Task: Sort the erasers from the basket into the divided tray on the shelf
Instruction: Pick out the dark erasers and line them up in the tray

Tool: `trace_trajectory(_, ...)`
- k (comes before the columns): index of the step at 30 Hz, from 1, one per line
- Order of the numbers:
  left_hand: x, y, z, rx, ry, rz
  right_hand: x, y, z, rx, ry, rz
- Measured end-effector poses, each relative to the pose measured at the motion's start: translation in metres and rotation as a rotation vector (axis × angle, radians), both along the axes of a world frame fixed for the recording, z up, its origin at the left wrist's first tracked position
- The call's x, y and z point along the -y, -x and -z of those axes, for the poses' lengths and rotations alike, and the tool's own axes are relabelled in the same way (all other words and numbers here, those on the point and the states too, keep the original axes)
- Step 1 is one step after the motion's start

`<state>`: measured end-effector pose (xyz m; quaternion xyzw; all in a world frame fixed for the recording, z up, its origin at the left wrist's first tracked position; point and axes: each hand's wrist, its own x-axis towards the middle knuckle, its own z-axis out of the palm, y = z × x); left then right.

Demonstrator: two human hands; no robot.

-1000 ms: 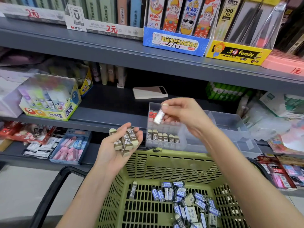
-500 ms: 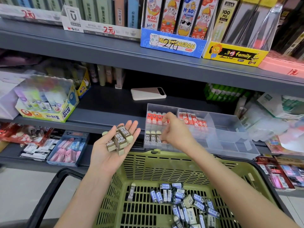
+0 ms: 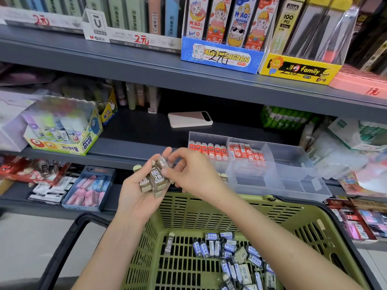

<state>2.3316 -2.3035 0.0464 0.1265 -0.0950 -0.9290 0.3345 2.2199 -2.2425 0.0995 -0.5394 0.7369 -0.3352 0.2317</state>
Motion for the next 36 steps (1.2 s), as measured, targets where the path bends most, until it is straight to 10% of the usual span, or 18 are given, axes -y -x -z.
trace_trajectory(13,0.002,0.001,0.002,-0.053,-0.151,-0.044,-0.029,0.066,-0.028,0.224,0.199,0.234)
trace_trajectory(22,0.000,0.006,0.005,0.092,-0.138,0.025,-0.025,0.095,-0.008,-0.353,-0.293,0.029)
trace_trajectory(36,0.000,0.003,0.004,0.040,-0.106,0.020,-0.010,0.091,0.004,-0.322,-0.454,-0.041)
